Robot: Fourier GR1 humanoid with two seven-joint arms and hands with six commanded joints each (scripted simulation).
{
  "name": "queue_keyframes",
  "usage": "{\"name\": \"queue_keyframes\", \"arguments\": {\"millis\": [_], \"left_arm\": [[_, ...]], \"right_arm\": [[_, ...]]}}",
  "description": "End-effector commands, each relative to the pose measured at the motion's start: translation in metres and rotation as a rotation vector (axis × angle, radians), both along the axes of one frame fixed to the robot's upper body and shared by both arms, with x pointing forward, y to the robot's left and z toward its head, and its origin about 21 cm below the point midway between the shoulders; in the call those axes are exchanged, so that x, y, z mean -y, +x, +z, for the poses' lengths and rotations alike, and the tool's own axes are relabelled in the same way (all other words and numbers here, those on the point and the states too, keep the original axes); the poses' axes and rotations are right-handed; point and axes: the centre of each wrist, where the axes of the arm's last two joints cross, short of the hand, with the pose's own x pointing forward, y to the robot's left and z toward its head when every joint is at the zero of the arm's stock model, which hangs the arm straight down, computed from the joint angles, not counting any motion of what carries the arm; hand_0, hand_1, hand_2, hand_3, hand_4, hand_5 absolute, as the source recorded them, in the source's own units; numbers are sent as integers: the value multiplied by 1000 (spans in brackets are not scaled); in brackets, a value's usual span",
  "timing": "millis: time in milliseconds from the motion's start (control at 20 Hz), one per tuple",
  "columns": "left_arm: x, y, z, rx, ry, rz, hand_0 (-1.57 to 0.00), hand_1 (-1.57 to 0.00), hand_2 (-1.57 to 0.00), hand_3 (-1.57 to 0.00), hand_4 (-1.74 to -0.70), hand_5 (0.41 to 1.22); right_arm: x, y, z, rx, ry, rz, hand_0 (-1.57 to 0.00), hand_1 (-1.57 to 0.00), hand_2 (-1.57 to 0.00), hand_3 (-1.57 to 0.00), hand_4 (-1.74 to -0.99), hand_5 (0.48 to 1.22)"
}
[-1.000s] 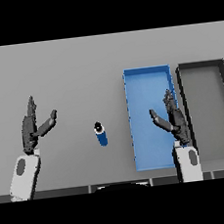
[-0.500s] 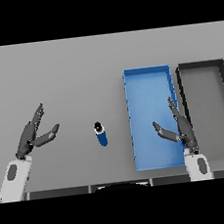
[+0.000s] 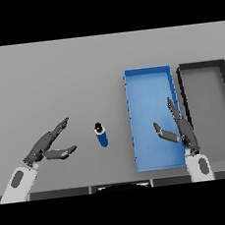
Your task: Pick up the blue pipe and place it into the blue bin.
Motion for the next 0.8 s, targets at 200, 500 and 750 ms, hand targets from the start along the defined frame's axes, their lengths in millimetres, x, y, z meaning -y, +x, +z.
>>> {"name": "queue_keyframes", "arguments": {"millis": [200, 500, 750], "left_arm": [[40, -4, -8, -33, 4, -108, 1, 1, 1, 1, -1207, 494], [81, -1, -32, 12, -7, -120, 1, 1, 1, 1, -1220, 495], [107, 13, -44, 7, -46, -112, 1, 1, 1, 1, -1220, 502]], "right_arm": [[0, 0, 0, -3, -3, -2, 1, 1, 1, 1, -1290, 646], [-1, -2, 1, -11, 10, -4, 1, 1, 1, 1, -1305, 652], [1, -2, 1, -13, 7, -10, 1, 1, 1, 1, -1320, 655]]}}
